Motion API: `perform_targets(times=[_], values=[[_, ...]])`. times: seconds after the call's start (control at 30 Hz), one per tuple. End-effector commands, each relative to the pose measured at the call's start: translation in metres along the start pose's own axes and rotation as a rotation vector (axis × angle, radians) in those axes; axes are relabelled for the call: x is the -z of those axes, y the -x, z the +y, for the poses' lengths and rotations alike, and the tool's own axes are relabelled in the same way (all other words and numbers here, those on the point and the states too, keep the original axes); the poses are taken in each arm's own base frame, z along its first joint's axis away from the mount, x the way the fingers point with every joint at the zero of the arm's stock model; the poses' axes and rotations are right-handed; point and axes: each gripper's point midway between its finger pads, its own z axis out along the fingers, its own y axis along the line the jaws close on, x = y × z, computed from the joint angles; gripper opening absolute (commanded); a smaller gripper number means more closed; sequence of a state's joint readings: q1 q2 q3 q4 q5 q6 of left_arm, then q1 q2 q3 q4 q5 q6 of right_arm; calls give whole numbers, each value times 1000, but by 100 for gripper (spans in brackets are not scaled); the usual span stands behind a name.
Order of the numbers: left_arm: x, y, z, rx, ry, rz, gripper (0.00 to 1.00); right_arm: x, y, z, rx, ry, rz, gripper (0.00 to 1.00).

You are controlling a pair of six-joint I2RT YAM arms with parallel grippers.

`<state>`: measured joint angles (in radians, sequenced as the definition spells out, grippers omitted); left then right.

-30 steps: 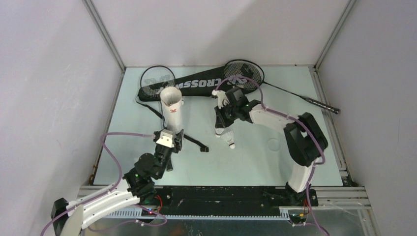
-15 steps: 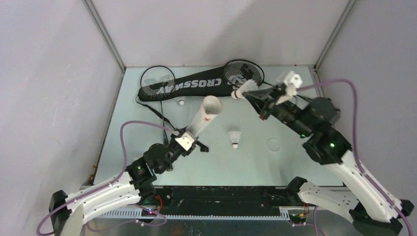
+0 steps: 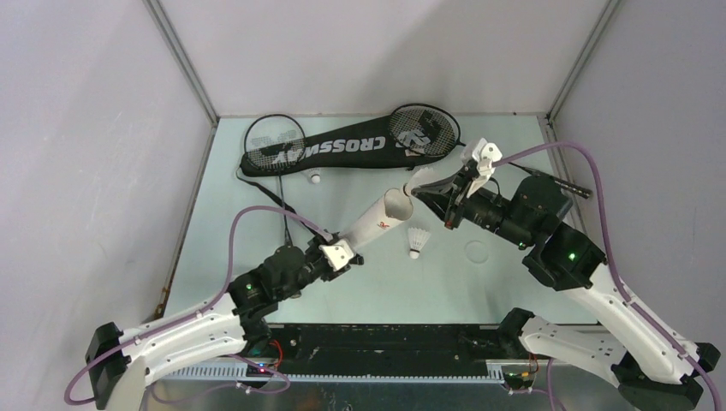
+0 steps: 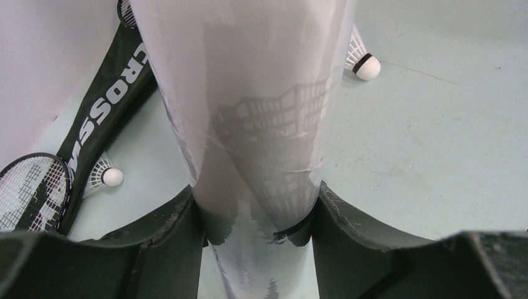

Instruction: Pack up the badminton gear

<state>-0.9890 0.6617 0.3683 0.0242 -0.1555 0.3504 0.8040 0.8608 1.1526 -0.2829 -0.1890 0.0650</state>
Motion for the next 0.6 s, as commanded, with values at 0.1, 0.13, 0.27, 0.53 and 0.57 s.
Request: perform_targets(times=[0.1,0.13,0.27,0.53,0.57], values=[[3,50,10,-8,6,-143,0,3,-14,28,-85,118,72,0],[3,50,11,-13,7,-142,0,3,-17,32,-99,136,83,0],[1,47,10,-24,6,-130,0,-3,-25,42,-125,173,115,0],[-1,39,10,-42,9,-107,0,-2,-33,39,-154,130,146,0],[-1,40,7,-46,-6,-116,0,-3,-33,38,-167,114,147,0]])
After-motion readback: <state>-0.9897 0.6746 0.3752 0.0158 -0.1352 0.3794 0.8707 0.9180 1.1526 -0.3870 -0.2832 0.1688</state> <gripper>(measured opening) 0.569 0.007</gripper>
